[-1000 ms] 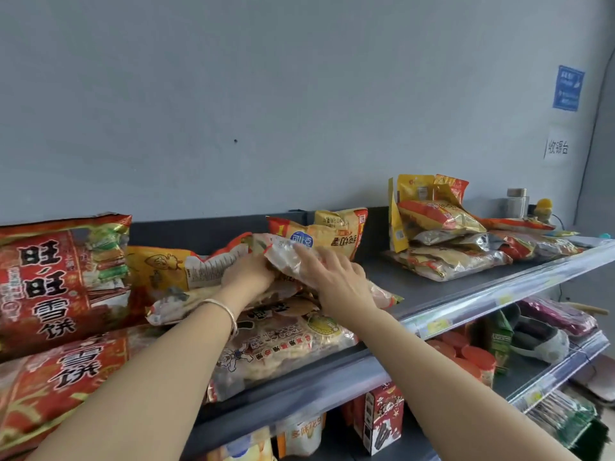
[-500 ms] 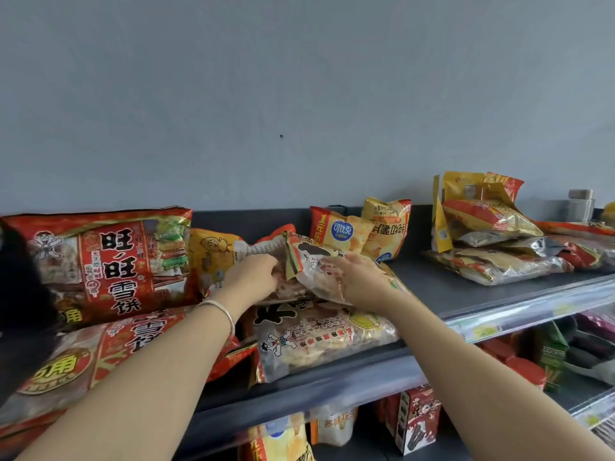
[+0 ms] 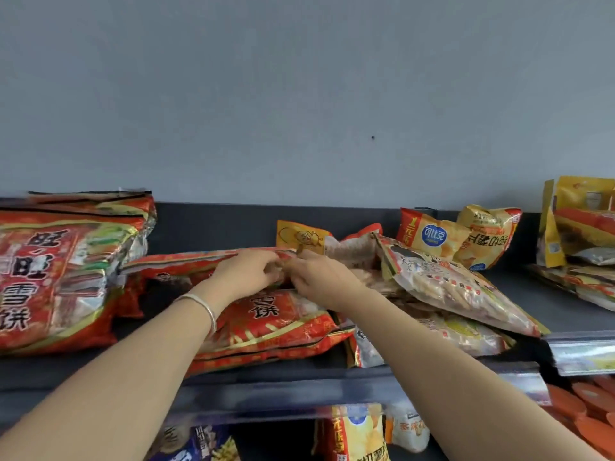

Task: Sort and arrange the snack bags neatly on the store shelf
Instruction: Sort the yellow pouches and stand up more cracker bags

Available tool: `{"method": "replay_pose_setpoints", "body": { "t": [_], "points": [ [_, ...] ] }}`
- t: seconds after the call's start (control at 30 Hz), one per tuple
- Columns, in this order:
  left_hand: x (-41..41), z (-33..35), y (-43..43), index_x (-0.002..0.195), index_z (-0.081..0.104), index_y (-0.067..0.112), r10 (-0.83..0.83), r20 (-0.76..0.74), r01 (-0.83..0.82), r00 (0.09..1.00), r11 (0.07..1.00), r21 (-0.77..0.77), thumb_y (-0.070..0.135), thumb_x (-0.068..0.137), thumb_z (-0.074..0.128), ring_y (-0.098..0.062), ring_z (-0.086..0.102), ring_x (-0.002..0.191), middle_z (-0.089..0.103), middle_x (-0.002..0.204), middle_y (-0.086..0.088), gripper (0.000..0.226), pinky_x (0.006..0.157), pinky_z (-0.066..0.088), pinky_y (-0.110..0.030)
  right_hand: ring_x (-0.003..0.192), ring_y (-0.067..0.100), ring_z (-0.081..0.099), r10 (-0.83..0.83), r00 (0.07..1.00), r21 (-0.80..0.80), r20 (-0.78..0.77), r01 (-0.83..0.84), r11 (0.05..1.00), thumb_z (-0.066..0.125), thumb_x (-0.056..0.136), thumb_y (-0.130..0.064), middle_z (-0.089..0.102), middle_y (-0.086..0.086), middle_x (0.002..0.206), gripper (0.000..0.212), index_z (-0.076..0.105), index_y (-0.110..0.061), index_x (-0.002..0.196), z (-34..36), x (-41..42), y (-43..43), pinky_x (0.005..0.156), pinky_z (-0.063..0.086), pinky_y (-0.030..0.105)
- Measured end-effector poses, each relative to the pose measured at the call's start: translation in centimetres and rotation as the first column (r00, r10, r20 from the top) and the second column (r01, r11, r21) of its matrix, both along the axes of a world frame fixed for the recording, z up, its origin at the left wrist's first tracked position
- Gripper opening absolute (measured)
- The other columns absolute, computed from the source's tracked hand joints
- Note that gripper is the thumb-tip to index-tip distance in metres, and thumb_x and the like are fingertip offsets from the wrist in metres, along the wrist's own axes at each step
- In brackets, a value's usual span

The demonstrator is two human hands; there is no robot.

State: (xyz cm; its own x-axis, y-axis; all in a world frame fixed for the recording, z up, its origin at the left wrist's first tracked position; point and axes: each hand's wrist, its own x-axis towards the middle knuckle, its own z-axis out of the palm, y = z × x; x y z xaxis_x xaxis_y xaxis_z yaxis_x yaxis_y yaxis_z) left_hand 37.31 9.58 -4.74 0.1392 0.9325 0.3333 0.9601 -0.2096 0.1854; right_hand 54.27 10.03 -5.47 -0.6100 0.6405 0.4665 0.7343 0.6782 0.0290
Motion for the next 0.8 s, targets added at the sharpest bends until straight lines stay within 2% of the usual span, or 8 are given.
{"method": "replay_pose_setpoints", "body": {
  "t": [0.13, 0.23, 0.3, 0.4, 0.57, 0.67, 0.73, 0.8],
  "points": [
    [-5.0, -0.7, -1.4, 0.107, 0.065, 0.03, 0.114, 0.073, -0.117, 0.991, 0.993, 0.029, 0.034, 0.093, 0.052, -0.014, 0.059, 0.1, 0.064, 0.111, 0.01, 0.019, 0.083, 0.052, -0.039, 0.115, 0.03, 0.052, -0.102, 0.995, 0.014, -0.015, 0.103, 0.995, 0.053, 0.09, -0.025, 0.05, 0.005, 0.132, 0.048, 0.04, -0.022, 0.137, -0.7, -3.6, 0.5, 0.076, 0.052, 0.042],
    [-7.8, -1.2, -2.5, 0.092, 0.063, 0.032, 0.202, 0.2, -0.225, 0.959, 0.969, 0.102, 0.031, 0.093, 0.053, -0.013, 0.06, 0.089, 0.066, 0.099, 0.01, 0.01, 0.074, 0.052, -0.035, 0.114, 0.029, 0.05, -0.238, 0.95, 0.034, -0.202, 0.25, 0.968, 0.061, 0.089, -0.032, 0.048, 0.006, 0.126, 0.049, 0.04, -0.018, 0.13, -0.4, -5.2, 0.7, 0.075, 0.047, 0.036],
    [-8.9, -1.4, -3.1, 0.09, 0.056, 0.029, 0.248, 0.234, -0.298, 0.94, 0.931, 0.209, 0.029, 0.093, 0.053, -0.014, 0.059, 0.084, 0.063, 0.092, 0.01, 0.004, 0.064, 0.046, -0.031, 0.113, 0.03, 0.049, -0.313, 0.918, 0.176, -0.243, 0.359, 0.917, 0.064, 0.087, -0.033, 0.048, 0.007, 0.124, 0.046, 0.043, -0.019, 0.126, -0.2, -6.2, 1.1, 0.083, 0.043, 0.037],
    [-9.6, -1.4, -3.5, 0.091, 0.05, 0.023, 0.26, 0.191, -0.318, 0.947, 0.847, 0.426, 0.028, 0.091, 0.057, -0.016, 0.059, 0.074, 0.057, 0.08, 0.009, 0.009, 0.058, 0.041, -0.029, 0.122, 0.032, 0.044, -0.292, 0.944, 0.343, -0.156, 0.329, 0.88, 0.069, 0.081, -0.031, 0.047, 0.008, 0.13, 0.056, 0.044, -0.025, 0.131, 0.1, -7.8, 1.8, 0.098, 0.036, 0.047],
    [-11.2, -1.3, -2.6, 0.104, 0.062, 0.025, 0.304, -0.026, -0.232, 0.952, 0.777, 0.586, 0.04, 0.079, 0.07, -0.021, 0.056, 0.099, 0.061, 0.104, 0.003, 0.03, 0.083, 0.04, -0.039, 0.125, 0.03, 0.046, -0.262, 0.961, 0.165, 0.092, 0.245, 0.955, 0.053, 0.092, -0.045, 0.052, 0.004, 0.134, 0.048, 0.04, -0.031, 0.137, 0.1, -11.3, 3.4, 0.108, 0.024, 0.052],
    [-12.5, -1.6, -1.6, 0.112, 0.063, 0.034, 0.273, -0.083, -0.196, 0.958, 0.841, 0.504, 0.044, 0.089, 0.057, -0.016, 0.048, 0.116, 0.058, 0.119, 0.011, 0.026, 0.097, 0.026, -0.04, 0.101, 0.029, 0.062, -0.255, 0.965, 0.112, 0.056, 0.248, 0.962, 0.043, 0.1, -0.027, 0.067, 0.001, 0.104, 0.018, 0.056, -0.026, 0.112, -0.1, -12.5, 4.0, 0.089, 0.037, 0.041],
    [-13.3, -1.7, -0.9, 0.118, 0.06, 0.034, 0.274, -0.06, -0.205, 0.96, 0.83, 0.518, 0.04, 0.093, 0.052, -0.015, 0.048, 0.119, 0.059, 0.122, 0.011, 0.028, 0.099, 0.025, -0.041, 0.089, 0.028, 0.064, -0.27, 0.962, 0.163, 0.026, 0.263, 0.951, 0.043, 0.098, -0.016, 0.068, 0.001, 0.094, 0.017, 0.057, -0.024, 0.103, 0.2, -12.9, 4.4, 0.069, 0.032, 0.032],
    [-13.8, -1.5, -0.3, 0.127, 0.056, 0.029, 0.288, -0.039, -0.214, 0.957, 0.787, 0.578, 0.034, 0.089, 0.059, -0.019, 0.049, 0.121, 0.059, 0.125, 0.004, 0.038, 0.1, 0.028, -0.046, 0.082, 0.027, 0.064, -0.279, 0.959, 0.239, -0.05, 0.282, 0.929, 0.043, 0.097, -0.014, 0.068, 0.001, 0.089, 0.016, 0.056, -0.022, 0.102, 1.1, -12.9, 4.9, 0.064, 0.029, 0.031]
  ]
}}
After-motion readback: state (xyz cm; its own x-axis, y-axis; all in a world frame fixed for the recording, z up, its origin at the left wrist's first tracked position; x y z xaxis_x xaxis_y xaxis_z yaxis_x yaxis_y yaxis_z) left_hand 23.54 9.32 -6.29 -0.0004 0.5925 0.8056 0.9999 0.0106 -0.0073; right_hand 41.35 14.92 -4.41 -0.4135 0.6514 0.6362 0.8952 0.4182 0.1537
